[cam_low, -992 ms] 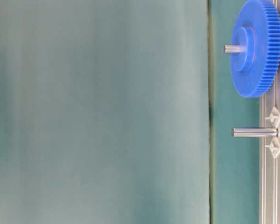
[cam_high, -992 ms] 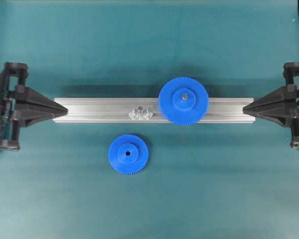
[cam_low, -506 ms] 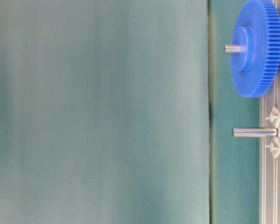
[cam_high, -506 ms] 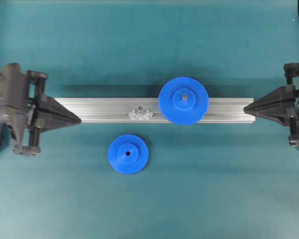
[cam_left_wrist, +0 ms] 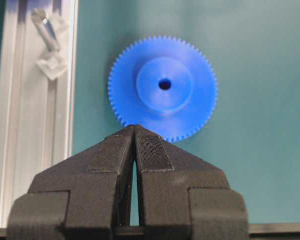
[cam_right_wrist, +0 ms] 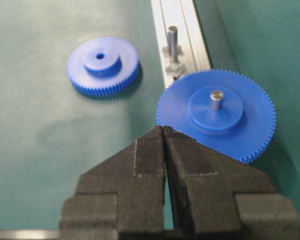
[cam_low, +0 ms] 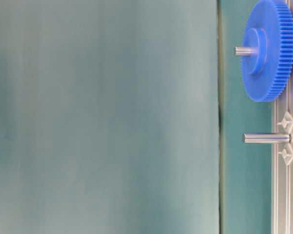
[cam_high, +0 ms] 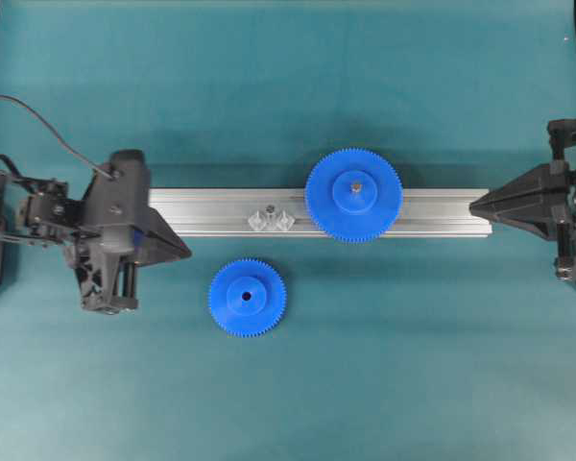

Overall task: Find the location of the shaft and insert the small gear.
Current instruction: 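Move the left gripper over the small blue gear on the table, then lower the open left gripper around the small blue gear's hub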

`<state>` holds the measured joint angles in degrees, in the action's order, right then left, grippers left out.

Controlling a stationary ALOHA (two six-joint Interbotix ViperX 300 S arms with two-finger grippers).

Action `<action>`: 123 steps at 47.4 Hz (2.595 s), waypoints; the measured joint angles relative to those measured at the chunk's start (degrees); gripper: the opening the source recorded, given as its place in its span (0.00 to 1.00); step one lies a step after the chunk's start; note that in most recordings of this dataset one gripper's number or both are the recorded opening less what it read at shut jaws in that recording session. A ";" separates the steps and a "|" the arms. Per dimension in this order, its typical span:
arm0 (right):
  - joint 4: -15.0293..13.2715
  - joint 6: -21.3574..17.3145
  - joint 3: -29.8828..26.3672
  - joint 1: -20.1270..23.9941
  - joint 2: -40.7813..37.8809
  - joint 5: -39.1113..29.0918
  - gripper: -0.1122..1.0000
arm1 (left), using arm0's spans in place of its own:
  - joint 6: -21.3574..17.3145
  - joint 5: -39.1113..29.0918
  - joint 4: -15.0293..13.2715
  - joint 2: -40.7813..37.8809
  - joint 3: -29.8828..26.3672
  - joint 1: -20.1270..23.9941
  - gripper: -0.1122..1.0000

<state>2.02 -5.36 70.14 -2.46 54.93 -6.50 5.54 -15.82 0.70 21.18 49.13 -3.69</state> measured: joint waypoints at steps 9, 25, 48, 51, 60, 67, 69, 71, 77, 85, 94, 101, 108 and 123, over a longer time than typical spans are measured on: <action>0.00 0.00 0.09 0.00 0.00 0.00 0.14 | -0.09 -3.16 0.00 -2.37 -2.37 -0.09 0.11; 0.00 0.00 0.44 -0.09 0.09 0.00 0.14 | 0.00 -9.14 0.00 -9.05 -8.09 -0.70 0.11; 0.00 -0.18 1.23 -0.09 0.18 0.18 0.14 | -0.44 -16.61 0.09 -19.51 -17.58 -2.11 0.11; 0.00 -0.88 1.41 -0.09 0.18 0.26 0.14 | -0.70 -17.67 0.09 -20.83 -18.81 -2.11 0.11; 0.00 -2.72 2.37 -0.09 0.44 0.88 0.14 | -3.16 -20.30 0.09 -23.47 -21.71 -2.11 0.11; 0.00 -2.90 2.55 -0.09 0.79 0.97 0.14 | -4.39 -21.53 0.09 -24.96 -23.55 -2.11 0.11; 0.00 -2.81 2.55 -0.09 0.88 0.97 0.14 | -4.48 -21.80 0.09 -25.49 -23.99 -2.11 0.11; 0.00 -2.90 2.64 -0.09 0.97 0.97 0.14 | -4.57 -21.97 0.09 -25.84 -24.35 -2.11 0.11; 0.00 -2.81 2.81 -0.09 1.14 0.97 0.14 | -4.66 -22.50 0.09 -26.89 -25.40 -2.11 0.11; 0.09 -2.90 3.08 -0.18 1.32 0.97 0.14 | -4.66 -23.73 0.09 -28.30 -26.28 -2.37 0.11; 0.00 -2.90 3.16 -0.09 1.32 0.97 0.14 | -4.66 -25.22 0.09 -29.71 -27.42 -2.81 0.11; 0.00 -2.90 3.25 -0.09 1.49 0.97 0.14 | -4.66 -25.40 0.09 -30.41 -28.48 -2.90 0.11; 0.00 -2.90 3.25 -0.09 1.85 1.05 0.14 | -4.75 -25.58 0.09 -31.11 -28.92 -2.90 0.11; 0.00 -2.90 3.78 -0.18 2.37 1.05 0.14 | -6.15 -26.19 0.09 -31.29 -29.36 -3.25 0.11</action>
<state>2.02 -8.26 73.92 -2.64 57.30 -5.45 -0.62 -42.01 0.79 -10.11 19.78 -6.94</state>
